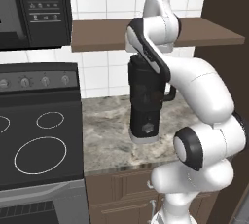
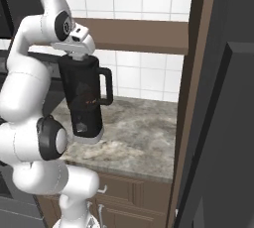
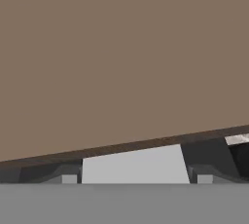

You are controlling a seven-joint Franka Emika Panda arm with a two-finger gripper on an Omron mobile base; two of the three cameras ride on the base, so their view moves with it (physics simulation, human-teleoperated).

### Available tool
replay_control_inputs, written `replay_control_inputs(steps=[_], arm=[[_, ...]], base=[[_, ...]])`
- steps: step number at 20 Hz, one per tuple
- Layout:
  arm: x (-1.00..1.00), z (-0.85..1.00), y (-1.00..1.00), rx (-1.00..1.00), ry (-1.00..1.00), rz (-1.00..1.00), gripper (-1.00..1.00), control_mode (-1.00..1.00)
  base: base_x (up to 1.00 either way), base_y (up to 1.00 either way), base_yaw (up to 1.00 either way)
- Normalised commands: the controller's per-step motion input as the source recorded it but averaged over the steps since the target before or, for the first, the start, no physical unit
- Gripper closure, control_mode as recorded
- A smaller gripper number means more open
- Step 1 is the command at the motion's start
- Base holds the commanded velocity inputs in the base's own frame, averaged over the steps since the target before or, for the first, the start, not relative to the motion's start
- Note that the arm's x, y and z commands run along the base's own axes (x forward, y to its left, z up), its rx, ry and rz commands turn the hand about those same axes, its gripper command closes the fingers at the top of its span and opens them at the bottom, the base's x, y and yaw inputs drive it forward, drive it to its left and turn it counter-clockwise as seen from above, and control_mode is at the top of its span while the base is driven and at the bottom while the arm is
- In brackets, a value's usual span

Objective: Grab the onion and garlic from the fridge, place them in the blender, close the lid, and turn on the blender to create a marinade.

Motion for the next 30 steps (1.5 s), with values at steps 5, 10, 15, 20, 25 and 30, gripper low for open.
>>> replay_control_inputs(steps=[5,10,15,20,25,30], arm=[[0.0,0.0,0.02,0.0,-0.23,0.0,1.0,-1.0],[0.01,0.0,0.0,0.0,-0.06,0.0,1.0,-1.0],[0.06,0.0,0.07,-0.02,-0.16,0.0,1.0,-1.0],[0.0,-0.18,0.12,-0.15,0.0,0.0,1.0,-1.0],[0.0,-0.02,0.2,-0.12,0.0,0.0,1.0,-1.0],[0.0,0.0,0.01,0.0,-0.09,0.0,1.0,-1.0]], base=[[0.0,0.0,0.0],[0.0,0.0,0.0],[0.0,0.0,0.0],[0.0,0.0,0.0],[0.0,0.0,0.0],[0.0,0.0,0.0]])
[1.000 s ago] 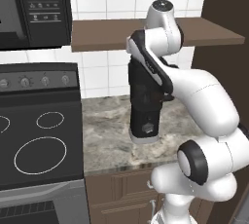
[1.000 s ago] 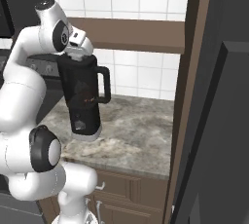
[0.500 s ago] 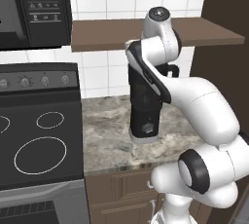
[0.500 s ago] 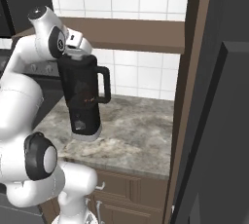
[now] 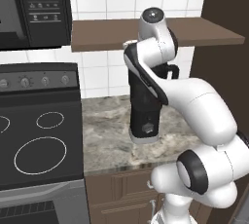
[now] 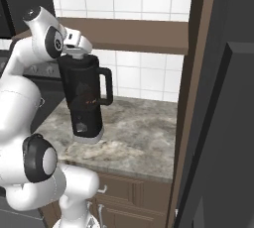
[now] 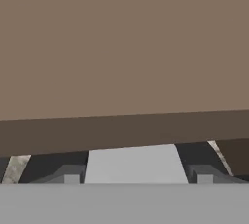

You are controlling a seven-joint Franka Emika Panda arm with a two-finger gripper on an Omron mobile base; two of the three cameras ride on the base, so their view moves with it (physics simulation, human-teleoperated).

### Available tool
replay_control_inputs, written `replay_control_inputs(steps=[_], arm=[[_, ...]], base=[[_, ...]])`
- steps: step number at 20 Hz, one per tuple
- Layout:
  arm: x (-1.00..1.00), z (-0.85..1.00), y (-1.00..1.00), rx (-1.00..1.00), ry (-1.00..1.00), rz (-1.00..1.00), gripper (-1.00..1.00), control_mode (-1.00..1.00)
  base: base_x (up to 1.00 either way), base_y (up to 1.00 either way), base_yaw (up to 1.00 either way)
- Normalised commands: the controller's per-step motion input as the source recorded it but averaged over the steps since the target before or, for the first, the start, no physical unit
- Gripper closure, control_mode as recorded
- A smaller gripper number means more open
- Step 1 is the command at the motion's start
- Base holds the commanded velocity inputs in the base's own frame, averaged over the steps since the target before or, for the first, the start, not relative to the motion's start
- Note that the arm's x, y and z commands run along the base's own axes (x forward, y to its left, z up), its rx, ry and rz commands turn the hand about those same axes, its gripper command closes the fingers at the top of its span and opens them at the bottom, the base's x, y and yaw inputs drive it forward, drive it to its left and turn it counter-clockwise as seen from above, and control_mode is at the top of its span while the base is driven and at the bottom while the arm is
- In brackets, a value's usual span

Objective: Grab the onion and garlic from the fridge, place them in the blender, close the lid, and turn on the blender to create a marinade.

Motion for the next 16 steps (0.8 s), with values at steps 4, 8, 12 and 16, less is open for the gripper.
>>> replay_control_inputs(steps=[4,8,12,16], arm=[[-0.04,0.0,0.0,0.0,-0.12,0.0,1.0,-1.0],[-0.12,0.0,0.0,0.0,-0.06,0.0,1.0,-1.0],[-0.01,0.0,0.0,0.0,-0.09,0.0,1.0,-1.0],[0.0,-0.07,0.06,-0.01,-0.2,0.0,1.0,-1.0]], base=[[0.0,0.0,0.0],[0.0,0.0,0.0],[0.0,0.0,0.0],[0.0,0.0,0.0]])
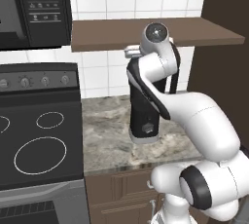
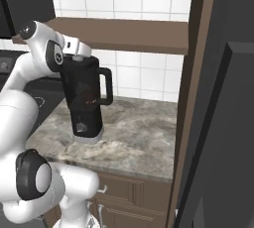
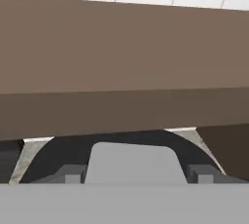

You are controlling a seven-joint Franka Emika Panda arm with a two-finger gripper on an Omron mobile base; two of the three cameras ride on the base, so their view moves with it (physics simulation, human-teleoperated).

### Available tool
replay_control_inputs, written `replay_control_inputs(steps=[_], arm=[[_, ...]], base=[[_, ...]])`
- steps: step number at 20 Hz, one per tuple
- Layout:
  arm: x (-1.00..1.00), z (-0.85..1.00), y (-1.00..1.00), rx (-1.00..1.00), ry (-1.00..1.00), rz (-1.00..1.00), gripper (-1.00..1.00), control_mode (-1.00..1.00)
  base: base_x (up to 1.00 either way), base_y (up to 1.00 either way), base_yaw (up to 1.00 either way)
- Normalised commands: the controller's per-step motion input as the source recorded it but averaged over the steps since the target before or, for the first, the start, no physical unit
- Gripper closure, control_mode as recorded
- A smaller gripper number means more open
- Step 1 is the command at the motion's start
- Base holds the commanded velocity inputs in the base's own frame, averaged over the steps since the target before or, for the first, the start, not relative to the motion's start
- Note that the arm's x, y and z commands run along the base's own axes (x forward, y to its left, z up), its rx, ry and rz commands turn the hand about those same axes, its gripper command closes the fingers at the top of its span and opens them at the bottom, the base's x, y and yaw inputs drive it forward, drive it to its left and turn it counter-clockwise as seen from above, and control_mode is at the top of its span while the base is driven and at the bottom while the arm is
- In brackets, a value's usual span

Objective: Grab the onion and garlic from the fridge, place them in the blender, close the lid, and turn on the blender to create a marinade.

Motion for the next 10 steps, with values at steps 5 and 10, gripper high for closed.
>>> replay_control_inputs(steps=[5,10], arm=[[-0.07,0.02,0.04,-0.01,-0.15,0.0,1.0,-1.0],[0.0,0.12,0.04,0.0,-0.07,0.0,1.0,-1.0]], base=[[0.0,0.0,0.0],[0.0,0.0,0.0]])
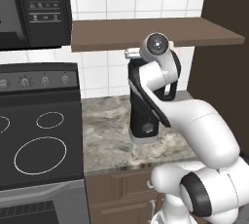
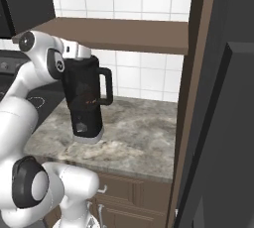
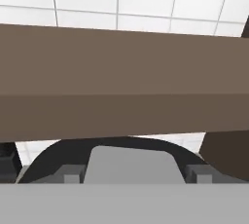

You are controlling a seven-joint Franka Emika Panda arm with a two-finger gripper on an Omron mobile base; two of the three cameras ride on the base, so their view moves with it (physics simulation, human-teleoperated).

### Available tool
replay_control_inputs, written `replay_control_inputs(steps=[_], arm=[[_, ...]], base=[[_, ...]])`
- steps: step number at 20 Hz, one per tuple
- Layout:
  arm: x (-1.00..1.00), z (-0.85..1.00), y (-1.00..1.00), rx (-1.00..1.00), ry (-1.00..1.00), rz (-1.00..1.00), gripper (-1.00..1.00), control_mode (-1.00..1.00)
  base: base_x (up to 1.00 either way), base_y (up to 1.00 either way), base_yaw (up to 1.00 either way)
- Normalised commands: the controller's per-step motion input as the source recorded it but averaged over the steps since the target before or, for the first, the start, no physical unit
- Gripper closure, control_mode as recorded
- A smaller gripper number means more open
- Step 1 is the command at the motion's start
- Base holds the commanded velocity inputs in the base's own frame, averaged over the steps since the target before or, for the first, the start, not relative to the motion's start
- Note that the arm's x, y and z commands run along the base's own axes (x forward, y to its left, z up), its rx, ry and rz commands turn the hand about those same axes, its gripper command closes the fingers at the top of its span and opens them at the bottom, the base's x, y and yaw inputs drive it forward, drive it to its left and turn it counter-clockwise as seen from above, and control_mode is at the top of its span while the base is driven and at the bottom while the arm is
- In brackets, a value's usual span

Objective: Grab the onion and garlic from the fridge, place them in the blender, close the lid, and turn on the blender to create a marinade.

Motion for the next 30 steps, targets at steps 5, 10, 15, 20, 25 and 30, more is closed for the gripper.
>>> replay_control_inputs(steps=[5,10,15,20,25,30], arm=[[0.0,0.01,0.01,-0.02,-0.04,0.0,1.0,-1.0],[0.03,0.13,0.0,0.0,-0.21,0.0,1.0,-1.0],[0.01,0.03,0.05,-0.01,-0.03,0.0,1.0,-1.0],[0.14,0.01,0.0,0.0,-0.07,0.03,1.0,-1.0],[0.0,-0.01,0.01,-0.09,-0.03,0.06,1.0,-1.0],[0.0,-0.06,-0.17,-0.06,0.01,0.06,1.0,-1.0]], base=[[0.0,0.0,0.0],[0.0,0.0,0.0],[0.0,0.0,0.0],[0.0,0.0,0.0],[0.0,0.0,0.0],[0.0,0.0,0.0]])
